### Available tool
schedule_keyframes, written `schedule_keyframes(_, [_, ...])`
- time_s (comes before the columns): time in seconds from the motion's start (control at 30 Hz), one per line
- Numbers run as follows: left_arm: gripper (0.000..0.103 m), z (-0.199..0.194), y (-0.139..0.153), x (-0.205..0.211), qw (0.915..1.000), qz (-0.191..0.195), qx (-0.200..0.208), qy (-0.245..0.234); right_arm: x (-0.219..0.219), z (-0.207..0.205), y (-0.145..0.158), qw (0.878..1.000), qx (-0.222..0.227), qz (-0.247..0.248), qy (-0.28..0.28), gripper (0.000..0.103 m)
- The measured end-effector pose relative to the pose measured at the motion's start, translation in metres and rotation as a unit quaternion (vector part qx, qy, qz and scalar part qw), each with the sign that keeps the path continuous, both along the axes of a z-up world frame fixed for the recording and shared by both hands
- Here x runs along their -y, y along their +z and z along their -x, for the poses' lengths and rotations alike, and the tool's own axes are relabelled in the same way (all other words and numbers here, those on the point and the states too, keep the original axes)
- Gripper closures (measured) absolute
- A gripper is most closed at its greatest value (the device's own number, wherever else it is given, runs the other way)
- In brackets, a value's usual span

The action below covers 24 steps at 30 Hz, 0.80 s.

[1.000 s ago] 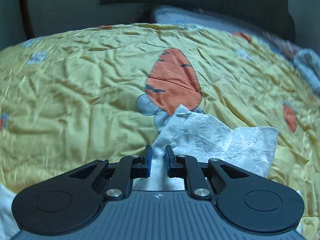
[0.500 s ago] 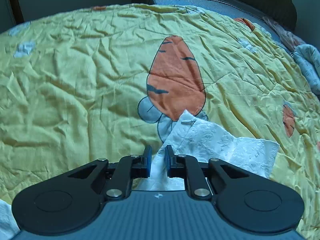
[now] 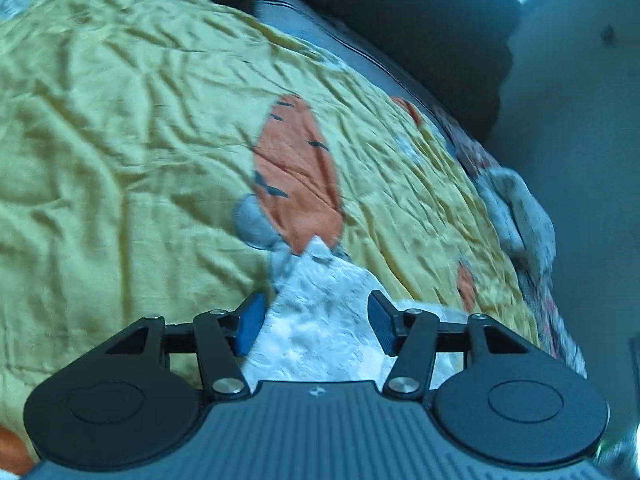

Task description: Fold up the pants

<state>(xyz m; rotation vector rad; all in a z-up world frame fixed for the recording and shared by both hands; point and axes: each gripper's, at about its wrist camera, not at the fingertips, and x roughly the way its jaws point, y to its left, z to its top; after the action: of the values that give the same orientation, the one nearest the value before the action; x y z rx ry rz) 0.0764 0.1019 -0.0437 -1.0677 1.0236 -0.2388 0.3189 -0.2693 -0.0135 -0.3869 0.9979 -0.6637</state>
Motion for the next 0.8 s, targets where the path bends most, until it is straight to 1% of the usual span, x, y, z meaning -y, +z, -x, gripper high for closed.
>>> schedule_keyframes(0.07, [0.089,0.000,-0.001,-0.001,1.0000,0.003,0.002,0.000,0.009,0.002,-0.001,1.000,0.000,-0.002,-0.024,0.043])
schedule_keyframes(0.13, [0.089,0.000,-0.002,0.000,1.0000,0.003,0.004,0.000,0.010,0.003,-0.002,1.000,-0.002,0.013,-0.023,0.033])
schedule_keyframes(0.2, [0.089,0.000,-0.002,0.000,1.0000,0.002,0.005,-0.001,0.009,0.001,-0.004,1.000,-0.006,0.023,-0.020,0.033])
schedule_keyframes(0.23, [0.089,0.000,-0.002,-0.001,1.0000,0.003,0.005,-0.001,0.011,0.000,-0.003,1.000,-0.004,0.015,-0.022,0.034])
schedule_keyframes(0.27, [0.089,0.000,-0.003,-0.001,1.0000,0.004,0.005,-0.001,0.014,-0.002,-0.002,1.000,0.001,-0.002,-0.024,0.038])
schedule_keyframes(0.3, [0.089,0.000,-0.003,-0.001,1.0000,0.005,0.005,-0.001,0.016,-0.003,-0.001,0.999,0.004,-0.018,-0.028,0.043])
schedule_keyframes(0.37, [0.089,0.000,-0.004,-0.001,1.0000,0.005,0.005,-0.001,0.023,-0.006,0.002,0.998,0.011,-0.053,-0.033,0.058])
schedule_keyframes(0.4, [0.089,0.000,-0.003,-0.001,1.0000,0.004,0.005,-0.001,0.027,-0.006,0.004,0.996,0.016,-0.077,-0.035,0.071])
schedule_keyframes(0.43, [0.089,0.000,-0.003,-0.001,1.0000,0.003,0.005,0.000,0.030,-0.005,0.005,0.994,0.022,-0.101,-0.039,0.080])
schedule_keyframes(0.5, [0.089,0.000,-0.003,0.000,1.0000,0.001,0.005,0.000,0.035,-0.002,0.006,0.990,0.032,-0.129,-0.040,0.087])
schedule_keyframes(0.57, [0.089,0.000,-0.002,0.000,1.0000,-0.001,0.006,-0.001,0.042,0.003,0.008,0.987,0.044,-0.148,-0.042,0.090])
schedule_keyframes(0.63, [0.089,0.000,-0.002,0.000,1.0000,0.000,0.007,-0.002,0.056,0.015,0.015,0.977,0.081,-0.192,-0.043,0.095])
schedule_keyframes(0.7, [0.089,0.000,-0.003,-0.001,1.0000,0.001,0.009,-0.004,0.075,0.036,0.029,0.965,0.122,-0.228,-0.045,0.096])
schedule_keyframes(0.8, [0.089,-0.001,-0.004,-0.003,0.9999,0.006,0.010,-0.007,0.106,0.091,0.061,0.933,0.212,-0.288,-0.031,0.096])
